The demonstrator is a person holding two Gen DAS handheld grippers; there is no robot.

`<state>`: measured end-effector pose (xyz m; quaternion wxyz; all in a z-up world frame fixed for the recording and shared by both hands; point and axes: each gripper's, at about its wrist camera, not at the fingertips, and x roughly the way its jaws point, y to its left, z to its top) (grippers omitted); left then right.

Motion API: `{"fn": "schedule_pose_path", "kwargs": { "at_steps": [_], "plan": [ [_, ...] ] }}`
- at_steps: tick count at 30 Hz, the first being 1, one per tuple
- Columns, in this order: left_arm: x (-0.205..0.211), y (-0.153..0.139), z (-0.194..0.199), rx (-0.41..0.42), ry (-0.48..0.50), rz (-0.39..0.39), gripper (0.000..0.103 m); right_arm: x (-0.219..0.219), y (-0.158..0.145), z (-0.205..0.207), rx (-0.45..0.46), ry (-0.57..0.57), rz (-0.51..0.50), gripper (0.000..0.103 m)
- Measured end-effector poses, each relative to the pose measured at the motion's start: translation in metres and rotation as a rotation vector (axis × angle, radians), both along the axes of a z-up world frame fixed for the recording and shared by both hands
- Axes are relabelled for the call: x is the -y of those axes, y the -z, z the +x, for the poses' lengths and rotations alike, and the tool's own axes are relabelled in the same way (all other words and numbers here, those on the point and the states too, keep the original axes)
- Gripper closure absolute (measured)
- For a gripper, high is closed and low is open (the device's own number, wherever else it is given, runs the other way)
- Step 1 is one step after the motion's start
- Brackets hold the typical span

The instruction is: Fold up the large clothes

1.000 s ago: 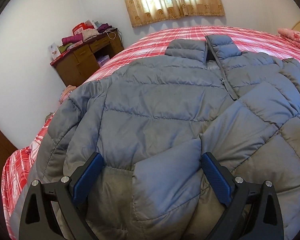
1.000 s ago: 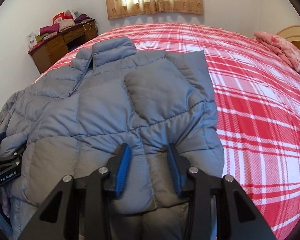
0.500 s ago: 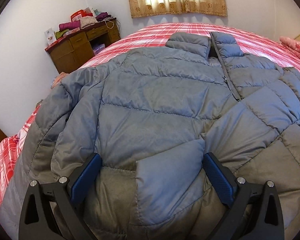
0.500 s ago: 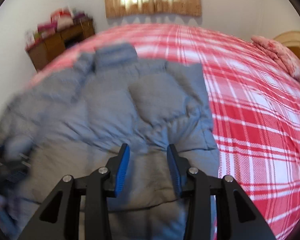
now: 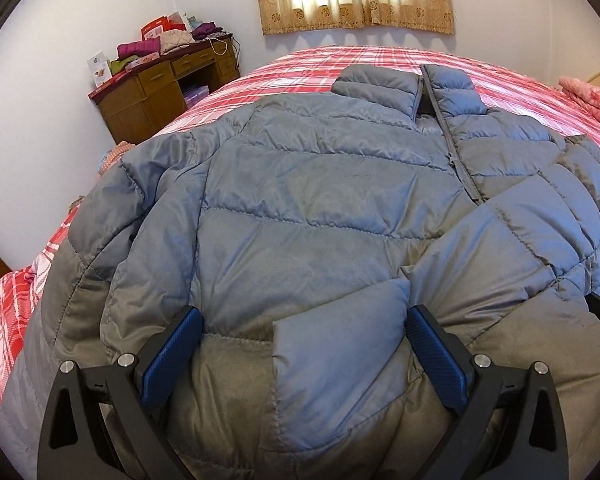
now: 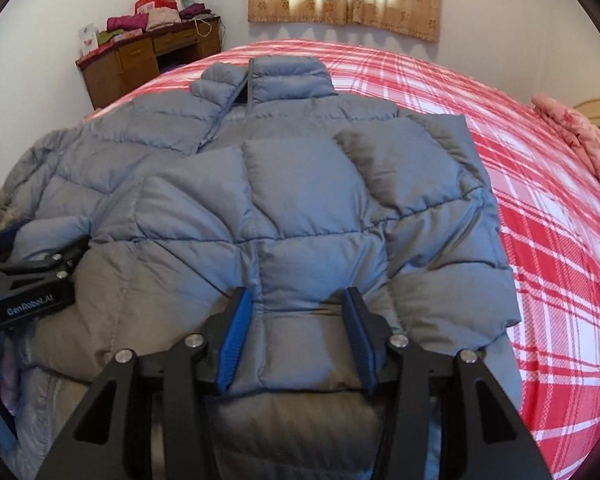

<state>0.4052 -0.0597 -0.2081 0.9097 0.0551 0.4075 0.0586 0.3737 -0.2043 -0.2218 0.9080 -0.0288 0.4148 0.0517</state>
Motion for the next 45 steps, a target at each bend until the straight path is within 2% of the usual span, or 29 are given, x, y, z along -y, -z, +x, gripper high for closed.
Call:
{"fn": "schedule_pose_path", "kwargs": {
  "at_steps": [8, 10, 12, 14, 16, 20, 24, 26, 29, 30, 31, 32, 33, 35, 36, 38, 40, 42, 45],
  "plan": [
    [0.0, -0.008, -0.001, -0.001, 0.013, 0.018, 0.001, 0.003, 0.002, -0.006, 0.027, 0.007, 0.0, 0.052],
    [-0.004, -0.026, -0.012, 0.041, 0.01, 0.053, 0.001, 0.003, 0.002, -0.006, 0.029, 0.008, 0.008, 0.052],
    [-0.02, -0.058, -0.032, 0.103, 0.005, 0.058, 0.001, 0.004, 0.002, -0.006, 0.03, 0.008, 0.01, 0.051],
    [-0.043, -0.08, -0.051, 0.14, -0.007, 0.059, 0.001, 0.002, 0.001, -0.007, 0.031, 0.009, 0.002, 0.051],
    [-0.081, -0.093, -0.074, 0.144, -0.044, 0.091, 0.001, 0.001, 0.001, -0.008, 0.033, 0.01, -0.004, 0.051],
    [-0.162, -0.078, -0.115, 0.062, -0.154, 0.158, 0.001, 0.001, 0.001, -0.008, 0.035, 0.01, -0.006, 0.05],
    [-0.228, -0.045, -0.154, -0.053, -0.265, 0.152, 0.001, 0.001, 0.001, -0.009, 0.038, 0.01, -0.012, 0.05],
    [-0.246, -0.029, -0.164, -0.101, -0.289, 0.104, 0.001, 0.001, 0.001, -0.009, 0.04, 0.012, -0.017, 0.049],
    [-0.248, -0.017, -0.167, -0.106, -0.29, -0.002, 0.001, 0.0, 0.0, -0.01, 0.042, 0.018, -0.027, 0.048],
    [-0.243, -0.016, -0.166, -0.095, -0.284, -0.008, 0.008, 0.0, 0.0, -0.01, 0.043, 0.02, -0.029, 0.047],
    [-0.236, -0.016, -0.166, -0.07, -0.26, -0.007, 0.023, 0.0, 0.0, -0.01, 0.043, 0.022, -0.03, 0.047],
    [-0.233, -0.015, -0.165, -0.066, -0.24, -0.002, 0.065, 0.0, 0.0, -0.011, 0.043, 0.023, -0.03, 0.046],
    [-0.231, -0.015, -0.163, -0.074, -0.228, 0.01, 0.075, 0.0, 0.0, -0.011, 0.044, 0.024, -0.03, 0.046],
    [-0.235, -0.023, -0.157, -0.068, -0.245, 0.052, 0.084, 0.001, 0.0, -0.011, 0.042, 0.023, -0.023, 0.046],
    [-0.241, -0.03, -0.155, -0.052, -0.262, 0.081, 0.085, 0.003, -0.001, -0.01, 0.039, 0.021, -0.013, 0.046],
    [-0.256, -0.054, -0.15, 0.015, -0.325, 0.19, 0.085, 0.007, -0.004, -0.011, 0.033, 0.011, 0.018, 0.045],
    [-0.269, -0.081, -0.145, 0.076, -0.35, 0.203, 0.086, 0.01, -0.009, -0.014, 0.027, 0.002, 0.027, 0.045],
    [-0.271, -0.097, -0.139, 0.099, -0.346, 0.216, 0.086, 0.015, -0.019, -0.02, 0.048, 0.007, 0.019, 0.045],
    [-0.256, -0.119, -0.129, 0.158, -0.329, 0.29, 0.086, 0.026, -0.032, -0.03, 0.07, 0.015, 0.03, 0.045]
  ]
}}
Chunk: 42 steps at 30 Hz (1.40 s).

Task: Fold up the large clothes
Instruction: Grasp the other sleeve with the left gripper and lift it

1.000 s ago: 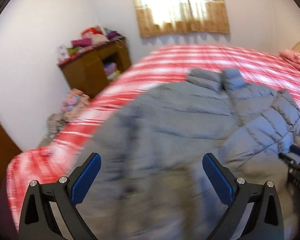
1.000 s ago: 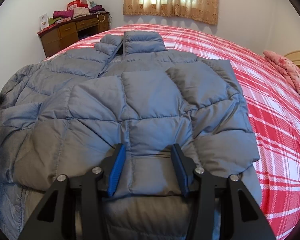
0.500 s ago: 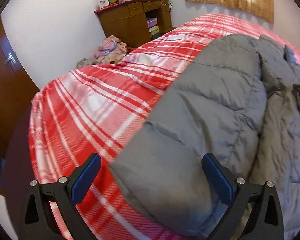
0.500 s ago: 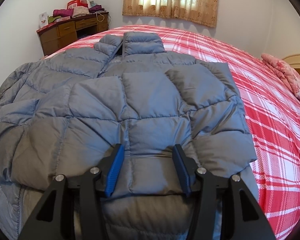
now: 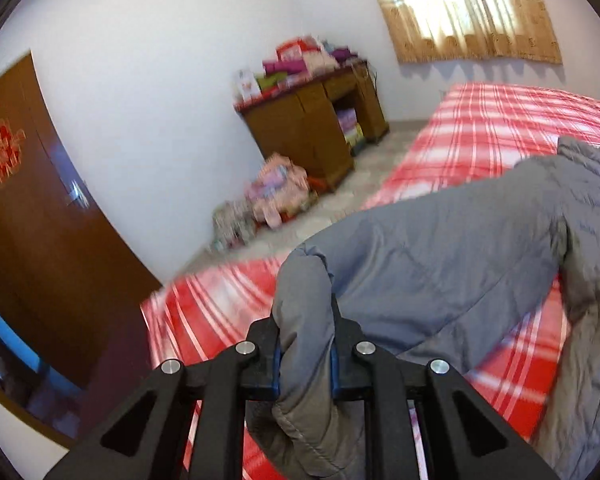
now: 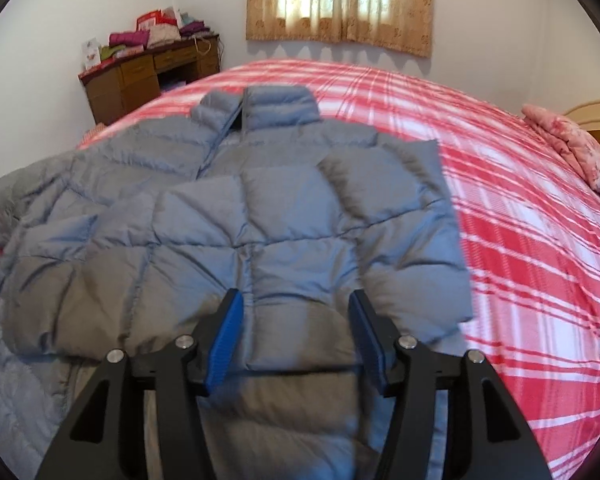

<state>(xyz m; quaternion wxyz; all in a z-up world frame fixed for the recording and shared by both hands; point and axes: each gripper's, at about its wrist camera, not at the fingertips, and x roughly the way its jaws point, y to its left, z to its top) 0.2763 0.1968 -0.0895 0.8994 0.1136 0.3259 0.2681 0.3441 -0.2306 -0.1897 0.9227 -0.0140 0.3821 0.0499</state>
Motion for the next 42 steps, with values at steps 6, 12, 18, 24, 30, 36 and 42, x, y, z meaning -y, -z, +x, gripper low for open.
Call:
{"fn": "schedule_pose_path", "kwargs": {
  "at_steps": [6, 12, 18, 24, 30, 36, 42],
  "plan": [
    [0.057, -0.028, 0.019, 0.08, 0.122, -0.001, 0.087, 0.035, -0.001, -0.005, 0.024, 0.118, -0.094, 0.045],
    [0.138, -0.029, 0.032, 0.09, 0.286, -0.023, 0.087, 0.046, 0.007, -0.008, 0.028, 0.145, -0.082, 0.045],
    [0.211, -0.026, 0.041, 0.079, 0.438, -0.029, 0.087, 0.033, 0.019, -0.007, 0.027, 0.114, -0.134, 0.036],
    [0.273, -0.016, 0.048, 0.055, 0.554, -0.003, 0.087, 0.036, 0.021, -0.009, 0.021, 0.117, -0.124, 0.035],
    [0.32, 0.004, 0.055, 0.022, 0.623, -0.019, 0.087, 0.035, 0.024, -0.01, 0.02, 0.129, -0.129, 0.034],
    [0.365, 0.016, 0.057, 0.041, 0.699, -0.05, 0.058, 0.033, 0.029, -0.007, 0.005, 0.132, -0.149, 0.033],
    [0.382, -0.007, 0.033, 0.2, 0.722, -0.011, 0.005, 0.041, 0.031, -0.008, 0.001, 0.147, -0.106, 0.027]
  ]
}}
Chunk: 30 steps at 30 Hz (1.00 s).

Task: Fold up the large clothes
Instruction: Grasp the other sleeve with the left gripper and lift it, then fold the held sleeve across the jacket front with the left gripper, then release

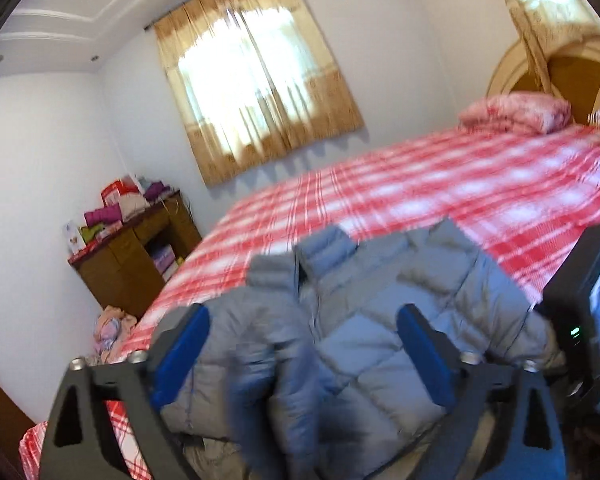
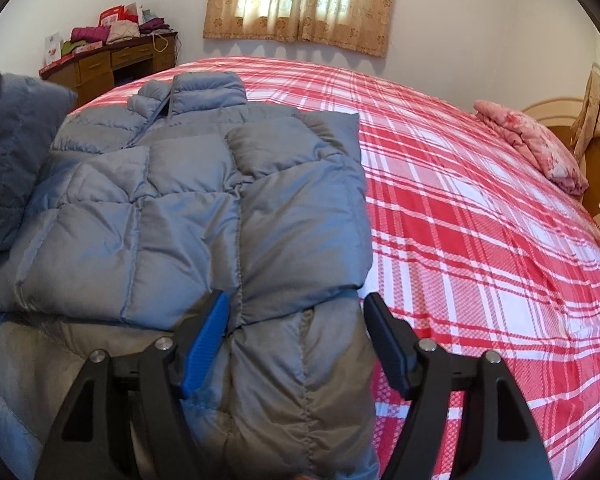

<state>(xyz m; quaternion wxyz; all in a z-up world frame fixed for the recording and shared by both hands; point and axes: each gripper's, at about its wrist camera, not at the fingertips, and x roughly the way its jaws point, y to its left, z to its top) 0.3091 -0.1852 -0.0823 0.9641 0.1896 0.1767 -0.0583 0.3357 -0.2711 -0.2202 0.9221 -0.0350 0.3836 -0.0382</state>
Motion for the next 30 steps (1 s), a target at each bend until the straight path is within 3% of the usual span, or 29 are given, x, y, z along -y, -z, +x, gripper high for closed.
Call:
{"fn": "schedule_pose_path", "kwargs": {
  "at_steps": [4, 8, 14, 18, 21, 24, 25, 28, 30],
  "plan": [
    [-0.026, -0.012, -0.002, 0.02, -0.039, -0.038, 0.005, 0.002, 0.0, 0.0, -0.002, 0.005, 0.007, 0.025],
    [-0.087, -0.008, 0.01, -0.007, -0.188, -0.08, 0.005, 0.011, -0.002, 0.0, -0.013, -0.029, 0.079, 0.024],
    [-0.184, 0.039, 0.039, -0.149, -0.429, -0.049, 0.005, 0.02, -0.038, -0.014, 0.03, -0.047, 0.208, 0.024],
    [-0.214, 0.076, 0.061, -0.253, -0.518, -0.053, 0.005, -0.012, -0.071, -0.011, 0.042, -0.165, 0.247, 0.024],
    [-0.219, 0.095, 0.069, -0.287, -0.555, -0.051, 0.005, -0.045, -0.069, 0.002, -0.022, -0.255, 0.243, 0.024],
    [-0.222, 0.103, 0.07, -0.293, -0.565, -0.06, 0.005, -0.068, -0.048, 0.017, -0.094, -0.287, 0.213, 0.024],
    [-0.22, 0.105, 0.07, -0.294, -0.567, -0.062, 0.005, -0.07, -0.04, 0.022, -0.12, -0.289, 0.231, 0.029],
    [-0.224, 0.108, 0.068, -0.3, -0.57, -0.072, 0.005, -0.072, -0.026, 0.027, -0.146, -0.296, 0.315, 0.071],
    [-0.225, 0.11, 0.071, -0.309, -0.571, -0.077, 0.005, -0.073, -0.028, 0.021, -0.112, -0.295, 0.3, 0.084]
  ]
}}
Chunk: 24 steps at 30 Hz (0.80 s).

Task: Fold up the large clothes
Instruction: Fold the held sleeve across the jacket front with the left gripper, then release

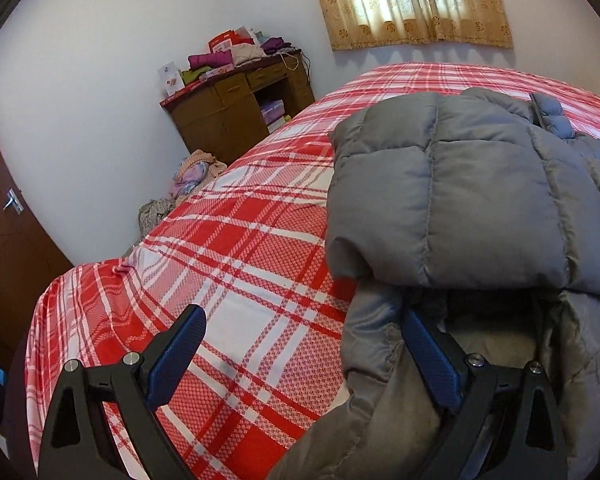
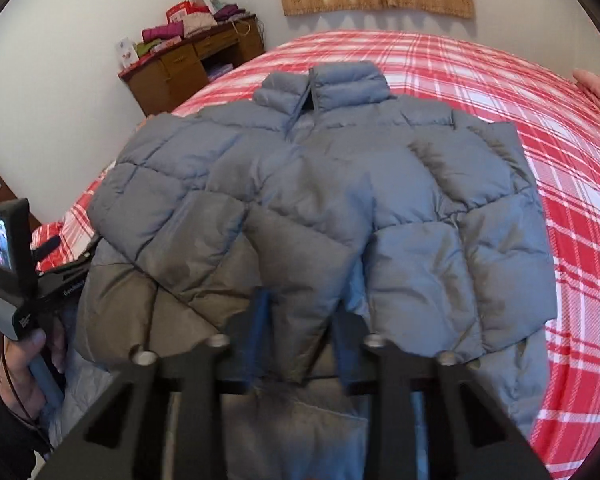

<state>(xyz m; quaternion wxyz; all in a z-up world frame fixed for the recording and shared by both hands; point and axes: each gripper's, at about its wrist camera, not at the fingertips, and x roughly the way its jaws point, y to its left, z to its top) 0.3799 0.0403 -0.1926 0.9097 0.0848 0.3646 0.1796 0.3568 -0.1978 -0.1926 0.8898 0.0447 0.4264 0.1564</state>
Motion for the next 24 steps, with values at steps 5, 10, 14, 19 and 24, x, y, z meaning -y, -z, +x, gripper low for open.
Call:
{"fn": "schedule_pose_path", "kwargs": {
  "at_steps": [5, 10, 14, 19, 24],
  "plan": [
    [-0.005, 0.005, 0.001, -0.015, -0.013, -0.019, 0.005, 0.014, -0.014, -0.016, 0.058, 0.058, -0.07, 0.089],
    [-0.005, 0.005, 0.0, -0.02, -0.003, -0.026, 0.005, 0.032, -0.004, -0.019, 0.022, 0.119, -0.09, 0.089],
    [-0.007, -0.005, -0.003, -0.037, 0.02, -0.06, 0.005, 0.035, -0.005, -0.023, 0.011, 0.113, -0.118, 0.085],
    [-0.007, -0.056, -0.008, 0.008, 0.085, -0.09, 0.005, 0.045, -0.027, -0.041, 0.076, 0.114, -0.194, 0.039],
    [0.022, -0.093, 0.006, 0.064, 0.153, -0.138, 0.005, 0.066, -0.059, -0.037, 0.089, 0.186, -0.111, 0.064]
  ]
}}
